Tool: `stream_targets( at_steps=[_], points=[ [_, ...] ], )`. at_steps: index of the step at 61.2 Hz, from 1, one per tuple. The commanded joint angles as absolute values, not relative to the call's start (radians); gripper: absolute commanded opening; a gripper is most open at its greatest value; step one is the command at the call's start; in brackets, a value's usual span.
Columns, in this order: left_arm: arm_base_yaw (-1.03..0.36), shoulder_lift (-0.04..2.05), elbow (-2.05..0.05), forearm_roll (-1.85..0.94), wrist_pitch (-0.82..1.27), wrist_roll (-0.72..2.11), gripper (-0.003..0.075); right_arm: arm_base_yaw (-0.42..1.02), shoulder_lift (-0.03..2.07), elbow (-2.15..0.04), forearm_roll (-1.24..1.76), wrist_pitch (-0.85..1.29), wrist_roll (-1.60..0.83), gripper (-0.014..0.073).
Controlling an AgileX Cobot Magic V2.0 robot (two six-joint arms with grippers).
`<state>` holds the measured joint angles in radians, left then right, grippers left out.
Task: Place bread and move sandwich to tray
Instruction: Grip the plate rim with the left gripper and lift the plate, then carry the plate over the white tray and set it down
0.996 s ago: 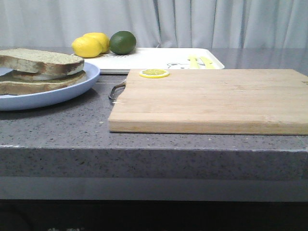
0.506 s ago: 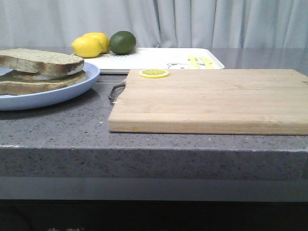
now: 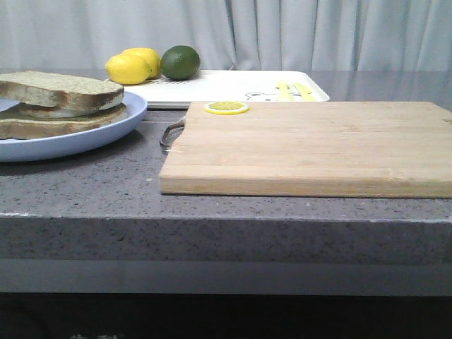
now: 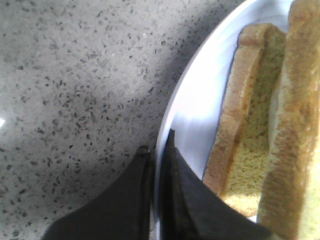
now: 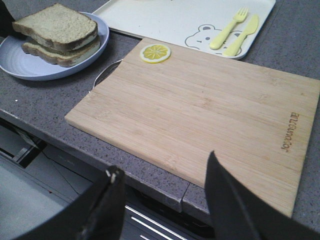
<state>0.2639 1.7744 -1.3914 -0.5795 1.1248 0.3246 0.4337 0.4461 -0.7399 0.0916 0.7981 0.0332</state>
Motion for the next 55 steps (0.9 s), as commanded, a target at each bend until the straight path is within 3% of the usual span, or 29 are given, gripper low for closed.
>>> stream_targets(
  at_steps=[1, 25, 35, 55],
  points=[
    [0.259, 1.731, -1.453, -0.698, 1.125, 0.345, -0.002, 0.43, 0.45, -0.765, 0.088, 0.722, 0.031, 0.0394],
    [0.216, 1.731, -1.656, -0.927, 1.103, 0.336, -0.002, 0.43, 0.45, -0.765, 0.088, 0.722, 0.031, 0.0394],
    [0.147, 1.744, -1.681, -0.928, 0.991, 0.25, -0.002, 0.43, 0.45, -0.765, 0.088, 0.722, 0.031, 0.0394],
    [0.053, 1.92, -1.863, -0.885, 1.009, 0.079, -0.002, 0.43, 0.45, -0.765, 0.088, 0.723, 0.031, 0.0394]
  ],
)
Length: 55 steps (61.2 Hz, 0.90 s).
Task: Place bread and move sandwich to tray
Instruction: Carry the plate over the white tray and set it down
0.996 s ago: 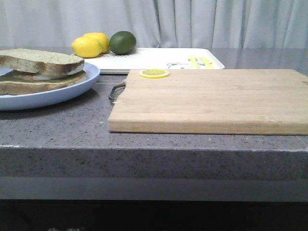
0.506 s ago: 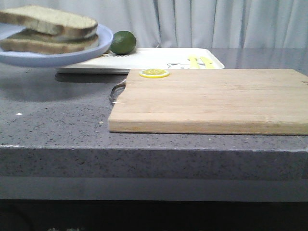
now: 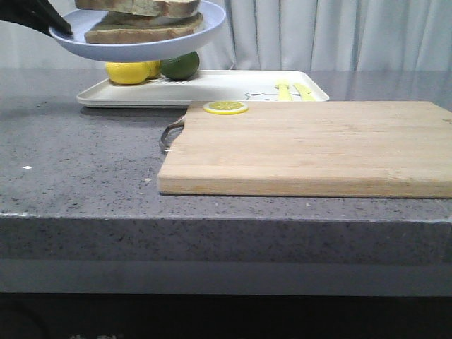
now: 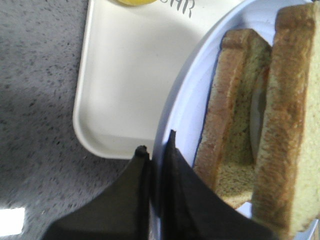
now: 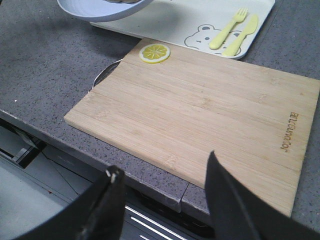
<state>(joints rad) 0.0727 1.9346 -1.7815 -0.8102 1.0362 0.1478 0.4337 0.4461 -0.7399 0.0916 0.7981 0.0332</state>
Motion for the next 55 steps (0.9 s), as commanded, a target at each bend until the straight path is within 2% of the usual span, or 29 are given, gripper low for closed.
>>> stream_targets(
  at_steps=[1, 18, 44, 51, 55],
  points=[
    [0.05, 1.929, -1.872, -0.88, 1.009, 0.072, -0.002, 0.43, 0.45, -0.765, 0.088, 0.723, 0.031, 0.0394],
    [0.007, 2.074, -2.027, -0.829, 1.01, -0.053, -0.002, 0.43, 0.45, -0.765, 0.088, 0.723, 0.031, 0.0394],
    [-0.007, 2.092, -2.032, -0.78, 0.993, -0.1, -0.0014, 0.43, 0.45, -0.765, 0.088, 0.723, 0.031, 0.0394],
    [-0.009, 2.092, -2.032, -0.78, 0.993, -0.1, 0.0061, 0.43, 0.45, -0.765, 0.088, 0.723, 0.031, 0.0394],
    [-0.01, 2.092, -2.032, -0.778, 0.993, -0.1, 0.0155, 0.43, 0.45, -0.765, 0.088, 0.723, 0.031, 0.0394]
  ],
)
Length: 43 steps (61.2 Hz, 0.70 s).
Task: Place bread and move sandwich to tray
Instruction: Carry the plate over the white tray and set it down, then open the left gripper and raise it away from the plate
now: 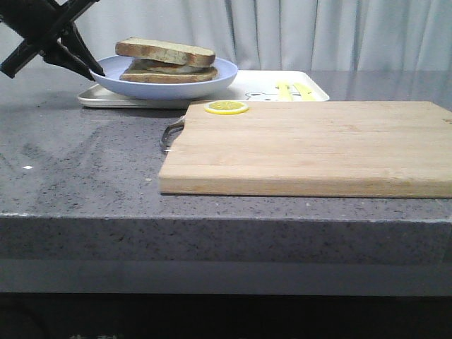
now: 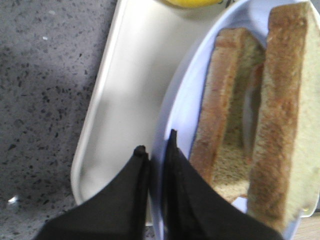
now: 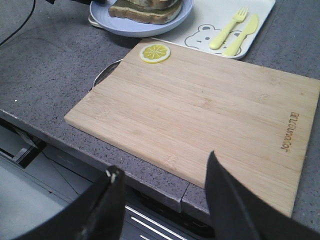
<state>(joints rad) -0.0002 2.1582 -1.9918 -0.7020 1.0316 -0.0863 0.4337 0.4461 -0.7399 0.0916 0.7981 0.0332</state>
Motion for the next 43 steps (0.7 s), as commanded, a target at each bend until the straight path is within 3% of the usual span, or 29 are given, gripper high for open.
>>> stream_targets(
  at_steps=[1, 7, 12, 33, 43],
  points=[
    [-0.01, 2.092, -2.032, -0.778, 0.993, -0.1, 0.0176, 0.43, 0.45, -0.765, 0.088, 0.723, 0.031, 0.0394],
    [-0.01, 2.092, -2.032, -0.778, 0.993, -0.1, 0.0298, 0.43, 0.45, -0.765, 0.088, 0.723, 0.031, 0.0394],
    [-0.01, 2.09, -2.032, -0.78, 0.995, -0.098, 0.0337, 0.43, 0.45, -0.765, 0.088, 0.723, 0.031, 0.0394],
    [-0.01, 1.97, -2.033, -0.755, 1.05, 0.051, 0.0333, 0.43, 0.45, -0.765, 0.088, 0.723, 0.031, 0.0394],
    [-0.028, 1.839, -2.022, -0.604, 1.074, 0.086, 0.0333, 0.43, 0.45, -0.765, 0.088, 0.723, 0.031, 0.0394]
  ],
)
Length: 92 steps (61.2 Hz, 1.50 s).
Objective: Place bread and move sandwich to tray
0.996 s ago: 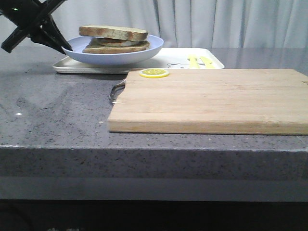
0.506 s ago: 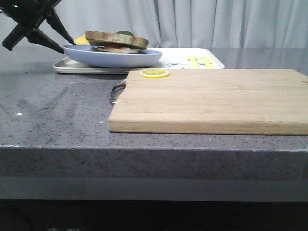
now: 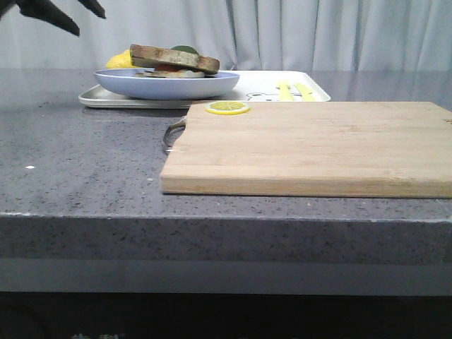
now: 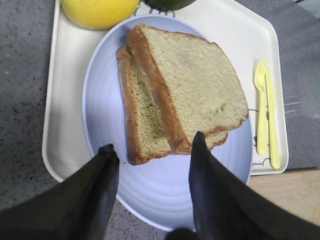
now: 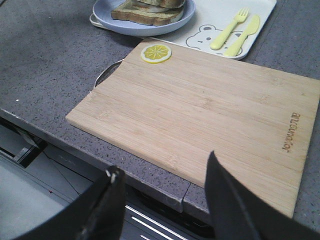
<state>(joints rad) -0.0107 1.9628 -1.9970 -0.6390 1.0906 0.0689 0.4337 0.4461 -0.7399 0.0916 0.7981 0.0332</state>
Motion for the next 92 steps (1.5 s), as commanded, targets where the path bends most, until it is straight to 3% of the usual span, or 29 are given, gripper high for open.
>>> stream_targets(
  at_steps=[1, 19, 59, 75, 92],
  points=[
    [-0.034, 1.816, -2.015, -0.575, 1.068, 0.086, 0.0333, 0.43, 0.45, -0.765, 0.088, 0.723, 0.031, 0.0394],
    [-0.122, 1.427, -1.698, -0.368, 0.883, 0.127, 0.0333, 0.43, 0.45, -0.765, 0.088, 0.723, 0.031, 0.0394],
    [-0.151, 0.662, -0.831, -0.366, 0.578, 0.304, 0.0333, 0.43, 0.45, -0.765, 0.088, 0.723, 0.031, 0.0394],
    [-0.151, 0.483, -0.728, -0.377, 0.577, 0.304, 0.0333, 0.43, 0.45, -0.765, 0.088, 0.723, 0.031, 0.0394],
    [-0.151, 0.474, -0.728, -0.377, 0.577, 0.304, 0.0333, 0.43, 0.45, -0.765, 0.089, 0.722, 0.031, 0.0394]
  ],
)
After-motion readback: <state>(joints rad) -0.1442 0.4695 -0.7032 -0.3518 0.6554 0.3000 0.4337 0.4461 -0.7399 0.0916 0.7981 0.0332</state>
